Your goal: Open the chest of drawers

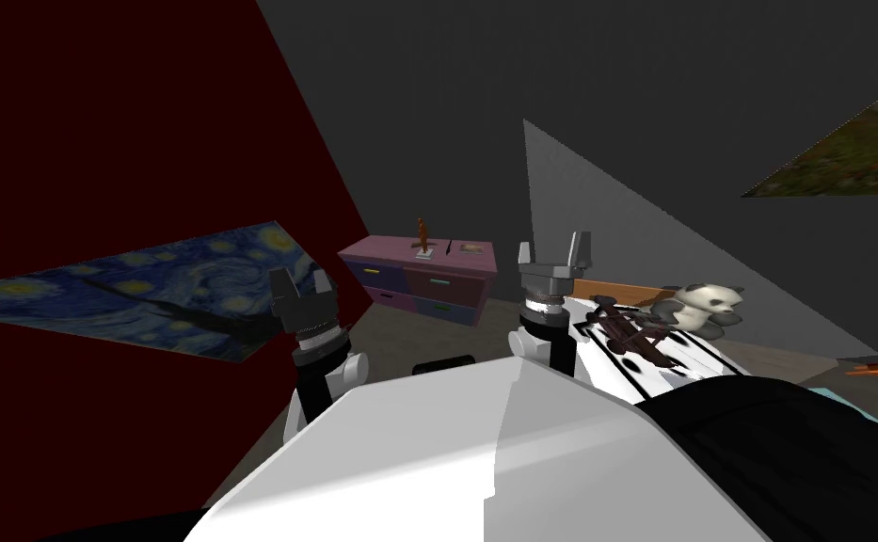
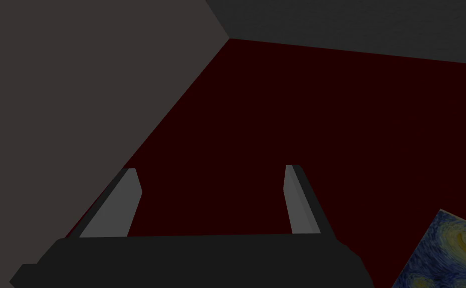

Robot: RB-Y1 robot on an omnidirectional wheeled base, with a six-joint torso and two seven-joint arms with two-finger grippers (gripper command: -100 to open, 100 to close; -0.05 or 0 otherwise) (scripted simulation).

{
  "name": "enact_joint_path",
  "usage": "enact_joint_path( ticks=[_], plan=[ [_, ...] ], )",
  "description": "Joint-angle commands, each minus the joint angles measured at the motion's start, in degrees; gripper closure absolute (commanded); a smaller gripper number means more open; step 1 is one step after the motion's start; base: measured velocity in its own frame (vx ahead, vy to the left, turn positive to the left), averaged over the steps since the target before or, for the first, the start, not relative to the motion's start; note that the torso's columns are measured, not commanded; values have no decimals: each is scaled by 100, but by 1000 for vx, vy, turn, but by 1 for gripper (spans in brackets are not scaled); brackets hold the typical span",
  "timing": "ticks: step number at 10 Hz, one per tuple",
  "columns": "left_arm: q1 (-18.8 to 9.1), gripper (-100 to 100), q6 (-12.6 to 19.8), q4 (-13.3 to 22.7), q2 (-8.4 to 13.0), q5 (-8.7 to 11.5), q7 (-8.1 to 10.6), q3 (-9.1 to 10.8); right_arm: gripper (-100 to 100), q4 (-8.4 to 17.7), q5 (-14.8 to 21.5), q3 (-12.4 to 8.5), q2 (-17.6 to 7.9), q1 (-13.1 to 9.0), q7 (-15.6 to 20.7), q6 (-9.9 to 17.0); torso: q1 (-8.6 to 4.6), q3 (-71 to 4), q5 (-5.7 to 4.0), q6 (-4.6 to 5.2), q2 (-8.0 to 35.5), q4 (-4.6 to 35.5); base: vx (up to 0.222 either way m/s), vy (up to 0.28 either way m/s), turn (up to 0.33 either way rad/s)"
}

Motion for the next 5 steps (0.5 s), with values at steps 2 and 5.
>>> enact_joint_path(
  ticks=[2,5],
  plan=[
    [0,0,0,0,0,0,0,0,0,0,0,0,0,0,0,0,0,-1200,0,0,597,600,0,0,0],
    [0,0,0,-1,0,0,0,0,0,-1,0,0,0,0,0,0,0,-3692,0,0,1845,1846,0,0,0]
  ],
)
